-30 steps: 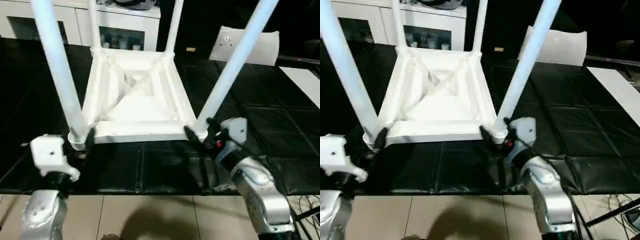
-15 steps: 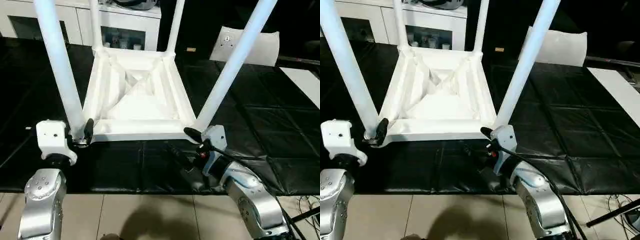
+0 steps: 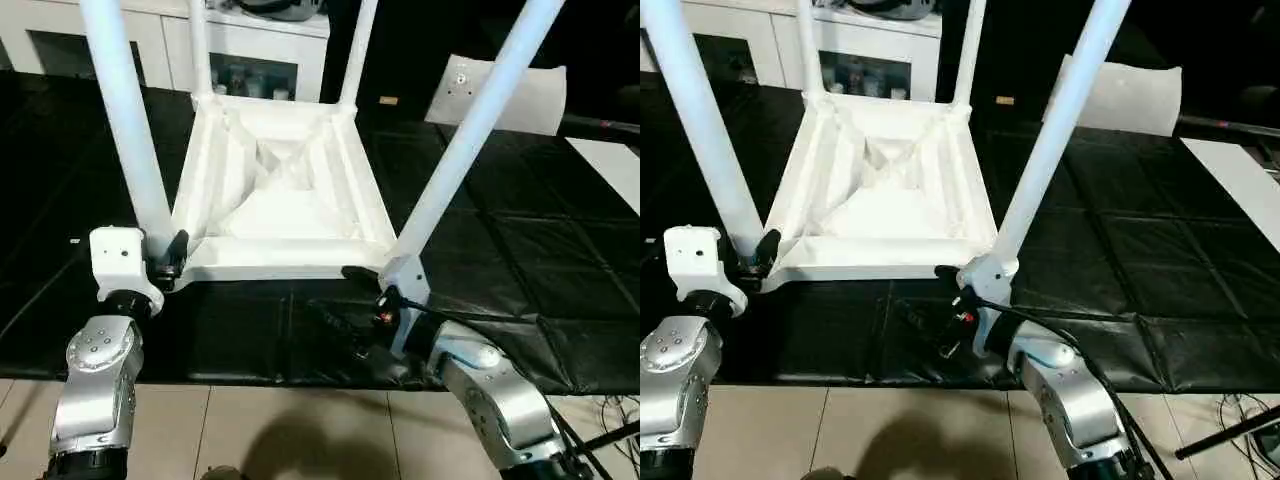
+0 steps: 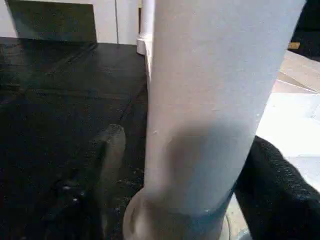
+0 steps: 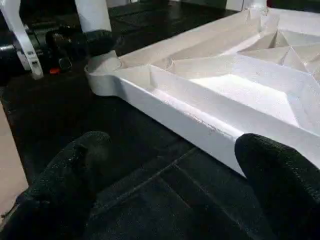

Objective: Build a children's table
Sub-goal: Flip table

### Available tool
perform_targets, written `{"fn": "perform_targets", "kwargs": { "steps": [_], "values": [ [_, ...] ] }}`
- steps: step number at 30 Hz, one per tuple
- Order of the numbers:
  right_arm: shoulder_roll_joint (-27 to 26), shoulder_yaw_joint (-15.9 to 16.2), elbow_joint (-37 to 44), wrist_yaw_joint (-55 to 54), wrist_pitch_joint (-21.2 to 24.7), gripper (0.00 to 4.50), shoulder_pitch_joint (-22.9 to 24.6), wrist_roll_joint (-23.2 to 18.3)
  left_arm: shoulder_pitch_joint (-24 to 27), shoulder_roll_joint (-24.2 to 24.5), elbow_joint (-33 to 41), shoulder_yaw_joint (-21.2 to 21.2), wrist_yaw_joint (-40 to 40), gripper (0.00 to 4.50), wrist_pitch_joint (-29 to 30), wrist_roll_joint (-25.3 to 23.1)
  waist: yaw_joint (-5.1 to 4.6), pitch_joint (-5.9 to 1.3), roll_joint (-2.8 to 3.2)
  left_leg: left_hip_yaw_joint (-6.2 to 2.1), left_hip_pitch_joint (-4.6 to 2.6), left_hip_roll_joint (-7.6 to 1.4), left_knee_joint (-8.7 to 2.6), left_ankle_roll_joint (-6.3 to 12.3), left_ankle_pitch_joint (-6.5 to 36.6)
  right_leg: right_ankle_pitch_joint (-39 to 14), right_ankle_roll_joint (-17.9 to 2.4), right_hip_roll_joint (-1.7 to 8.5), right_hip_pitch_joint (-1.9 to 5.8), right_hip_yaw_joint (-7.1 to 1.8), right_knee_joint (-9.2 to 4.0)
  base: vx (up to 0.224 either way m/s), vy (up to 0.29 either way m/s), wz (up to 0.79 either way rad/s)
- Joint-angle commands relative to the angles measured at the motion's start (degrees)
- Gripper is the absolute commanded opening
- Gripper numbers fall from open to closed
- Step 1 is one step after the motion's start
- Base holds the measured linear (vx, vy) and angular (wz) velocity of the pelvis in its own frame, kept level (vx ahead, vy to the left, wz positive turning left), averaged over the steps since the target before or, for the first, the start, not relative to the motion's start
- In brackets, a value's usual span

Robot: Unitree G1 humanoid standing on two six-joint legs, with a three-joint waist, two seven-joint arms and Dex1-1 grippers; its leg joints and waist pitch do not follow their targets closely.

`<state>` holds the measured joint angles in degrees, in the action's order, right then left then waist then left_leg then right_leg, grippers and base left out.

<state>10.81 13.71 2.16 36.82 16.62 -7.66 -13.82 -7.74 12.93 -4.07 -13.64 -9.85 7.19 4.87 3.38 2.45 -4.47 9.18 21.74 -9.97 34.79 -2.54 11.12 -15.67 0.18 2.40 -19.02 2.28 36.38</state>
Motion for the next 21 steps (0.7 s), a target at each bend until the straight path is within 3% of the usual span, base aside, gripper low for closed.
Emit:
{"fn": "perform_targets", "kwargs": {
  "steps": [1,13,21],
  "values": [
    [0.2,-0.3,-0.8,0.2,-0.6,4.50,-1.1,0.6,-0.9,0.4,-1.1,0.7,-0.4,3.05,-0.3,0.2,0.11,-2.42,1.03,-1.55,-1.51,-4.11,-5.05,-0.73,8.5,6.0,-10.5,6.03,0.64,-2.95,-3.96,0.000,0.000,0.00],
    [-0.9,0.0,-1.3,-0.2,-0.9,4.50,-0.8,0.4,-0.4,-1.1,0.2,0.8,-2.1,2.19,3.2,3.9,0.18,-2.43,1.22,-1.48,-1.54,-4.17,-5.15,-0.68,8.9,5.9,-10.9,6.06,0.65,-2.98,-3.96,0.000,0.000,0.00],
    [-2.7,-2.1,-0.7,-2.3,1.9,4.50,-0.3,-1.7,0.5,-8.6,7.8,-1.6,1.2,2.11,18.5,16.0,0.24,-2.48,0.76,-1.05,-1.34,-4.04,-4.76,0.78,5.4,8.6,-12.2,6.09,0.83,-3.01,-3.66,0.000,0.000,0.00]
  ]
}}
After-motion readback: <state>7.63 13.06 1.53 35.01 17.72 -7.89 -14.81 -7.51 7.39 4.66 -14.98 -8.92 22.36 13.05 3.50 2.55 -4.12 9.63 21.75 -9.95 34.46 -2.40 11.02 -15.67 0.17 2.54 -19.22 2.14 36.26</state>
